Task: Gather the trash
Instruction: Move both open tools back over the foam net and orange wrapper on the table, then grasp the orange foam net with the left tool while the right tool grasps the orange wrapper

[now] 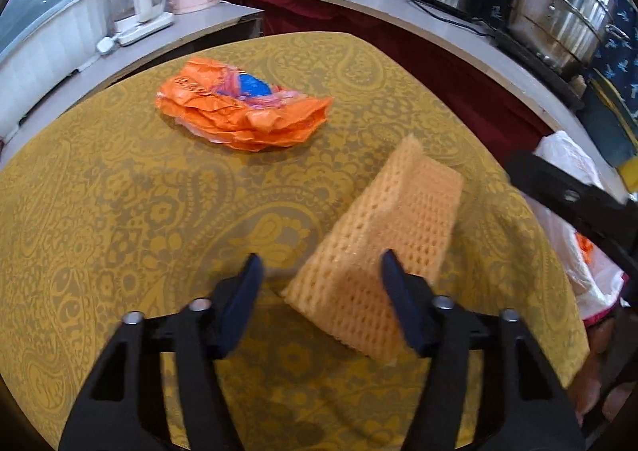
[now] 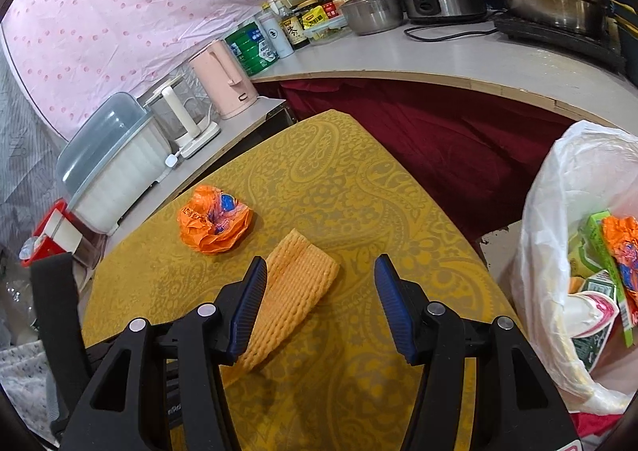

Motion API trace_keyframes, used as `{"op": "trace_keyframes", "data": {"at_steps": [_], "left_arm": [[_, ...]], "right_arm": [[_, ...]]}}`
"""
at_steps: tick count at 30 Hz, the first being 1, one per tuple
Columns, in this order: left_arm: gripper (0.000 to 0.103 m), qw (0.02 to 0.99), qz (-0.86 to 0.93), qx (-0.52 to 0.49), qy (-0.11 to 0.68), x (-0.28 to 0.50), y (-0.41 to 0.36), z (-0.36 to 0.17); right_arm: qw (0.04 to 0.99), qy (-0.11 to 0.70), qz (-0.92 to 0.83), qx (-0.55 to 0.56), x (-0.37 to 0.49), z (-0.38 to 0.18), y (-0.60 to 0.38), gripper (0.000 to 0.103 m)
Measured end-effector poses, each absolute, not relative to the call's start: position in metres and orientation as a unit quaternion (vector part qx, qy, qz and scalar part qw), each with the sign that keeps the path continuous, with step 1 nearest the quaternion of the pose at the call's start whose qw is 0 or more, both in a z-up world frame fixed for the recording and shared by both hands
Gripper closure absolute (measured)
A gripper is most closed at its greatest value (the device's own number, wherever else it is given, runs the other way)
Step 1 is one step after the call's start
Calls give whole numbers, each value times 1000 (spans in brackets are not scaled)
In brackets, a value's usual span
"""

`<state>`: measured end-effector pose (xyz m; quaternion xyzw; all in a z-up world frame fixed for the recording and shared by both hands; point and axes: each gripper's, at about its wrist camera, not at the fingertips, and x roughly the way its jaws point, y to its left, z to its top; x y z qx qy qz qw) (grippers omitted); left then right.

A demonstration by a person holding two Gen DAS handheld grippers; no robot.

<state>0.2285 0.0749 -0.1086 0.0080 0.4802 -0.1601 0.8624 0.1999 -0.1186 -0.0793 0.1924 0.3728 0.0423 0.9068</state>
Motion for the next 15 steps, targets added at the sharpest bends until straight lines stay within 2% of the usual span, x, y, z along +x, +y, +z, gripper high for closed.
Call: {"op": "trace_keyframes", "data": {"at_steps": [1,2,3,5,15], "left_arm": [[64,861,-163,7,481,227,75,-107],[77,863,-161,9,479,225,77,-105],[84,864,-162,11,477,223,80,-103],[90,863,-162,1,478,220,90,-99],[92,878,-105,-49,465,197,175,-70]], "right_arm": [[906,375,46,190,203,-80,-114,48],[906,375,48,189,204,-80,-112,48],[906,375,51,187,206,-80,-109,48],[907,375,59,183,210,-78,-101,48],[906,376,101,164,231,-72,-47,48]]}}
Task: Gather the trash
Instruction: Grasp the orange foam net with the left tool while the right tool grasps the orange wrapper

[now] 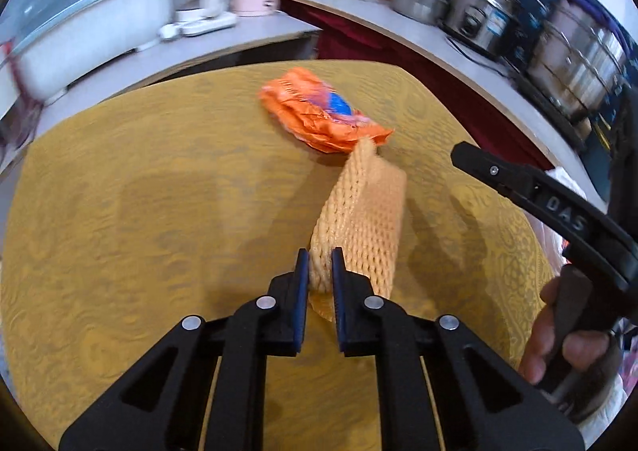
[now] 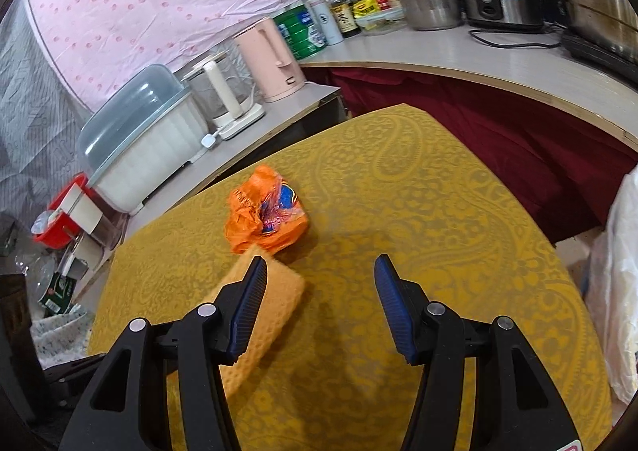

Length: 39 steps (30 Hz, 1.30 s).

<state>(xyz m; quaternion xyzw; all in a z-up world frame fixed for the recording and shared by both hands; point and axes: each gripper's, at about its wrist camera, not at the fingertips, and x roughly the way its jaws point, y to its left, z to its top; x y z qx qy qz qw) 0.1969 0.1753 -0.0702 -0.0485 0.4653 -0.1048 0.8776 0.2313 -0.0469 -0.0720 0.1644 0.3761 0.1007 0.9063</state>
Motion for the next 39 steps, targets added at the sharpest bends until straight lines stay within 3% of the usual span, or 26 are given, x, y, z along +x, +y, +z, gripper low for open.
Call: {"op": "trace_keyframes", "data": {"at_steps": [11,22,26,31,39], "left_arm": [[92,892,-29,-71,446,179,263,-42],[92,899,11,-91,429,246,288,-60],[92,893,3,-96,440,268,279,-79],[92,885,-7,-101,455,283,266,-98],[92,887,-26,-92,451,263,248,-86]], "right_arm": [[896,386,147,165,274,-74,9,48],[880,427,129,165,318,-111,45,48],[883,428,124,148,319,-119,54,59],[882,435,126,128,318,-123,63,90],[883,429,132,140,286,-113,54,98]]}}
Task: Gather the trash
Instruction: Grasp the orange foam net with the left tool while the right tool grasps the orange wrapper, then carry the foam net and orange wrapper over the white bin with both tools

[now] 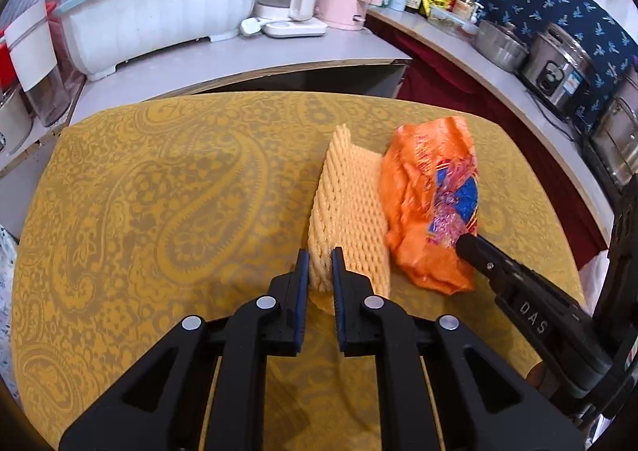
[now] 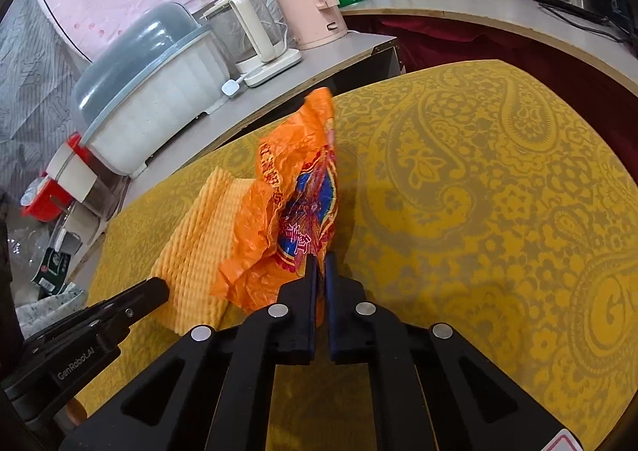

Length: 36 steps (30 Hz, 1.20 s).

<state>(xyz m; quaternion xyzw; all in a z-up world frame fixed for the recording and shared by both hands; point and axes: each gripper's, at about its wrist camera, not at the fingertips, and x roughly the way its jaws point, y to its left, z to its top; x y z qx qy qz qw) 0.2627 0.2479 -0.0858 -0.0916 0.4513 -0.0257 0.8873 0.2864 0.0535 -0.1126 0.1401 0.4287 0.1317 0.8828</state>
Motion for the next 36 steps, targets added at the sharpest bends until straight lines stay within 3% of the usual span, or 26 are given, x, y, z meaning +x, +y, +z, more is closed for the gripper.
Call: {"op": "trace_keyframes", "data": {"at_steps": [19,36], "left_arm": [[92,908,-119,-47,398,167,100,7],[92,895,-227,11,383,112,-61,27]], "right_arm": [[919,344,60,185,152,-20,-100,99],[927,297,-51,223,48,-3,-261,99]]}}
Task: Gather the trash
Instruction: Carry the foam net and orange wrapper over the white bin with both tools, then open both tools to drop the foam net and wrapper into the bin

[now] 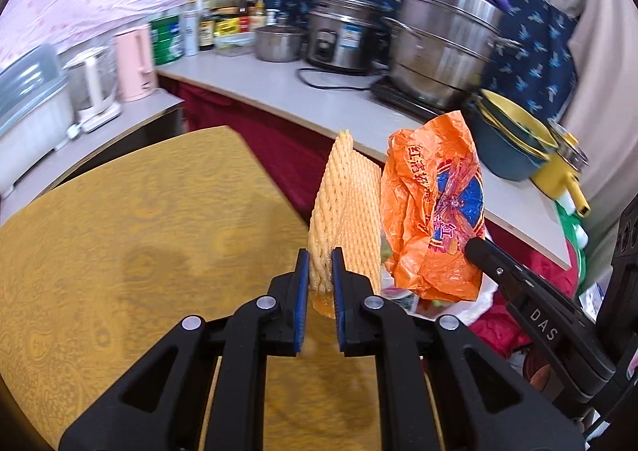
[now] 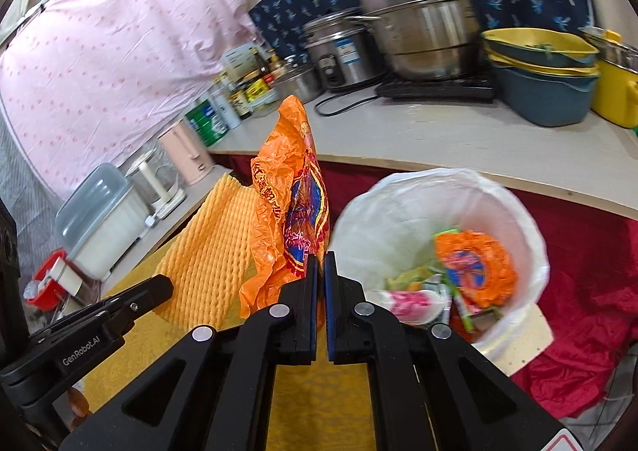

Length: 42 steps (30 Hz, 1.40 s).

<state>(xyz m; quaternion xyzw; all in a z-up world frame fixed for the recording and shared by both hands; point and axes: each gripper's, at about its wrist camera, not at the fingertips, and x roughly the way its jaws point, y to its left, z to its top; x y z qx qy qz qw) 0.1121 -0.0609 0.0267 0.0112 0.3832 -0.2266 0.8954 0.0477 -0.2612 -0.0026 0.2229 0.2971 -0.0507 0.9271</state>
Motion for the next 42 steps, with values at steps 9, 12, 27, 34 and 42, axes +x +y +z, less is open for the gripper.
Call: {"op": "trace_keyframes", "data": {"at_steps": [9,12,27,34,42], "left_arm": [[92,885,-261,40,384,102,-125,20],[92,880,-268,47,390,104,-142,14],[92,867,-271,57,415,127,-178,-15],[92,865,-262,51,425,142,-179,-26],[76,867,-252,46,428,152,-179,-34]], "right_arm": [[919,291,-98,247,22,-15,-325,99],[916,294,-108,251,19,-23,-338,99],[904,313,-122,264,35,-54,-362,99],[903,321,-121,260,45,-61,-361,99],[901,328,-126,255,59,-70,-359,89]]}}
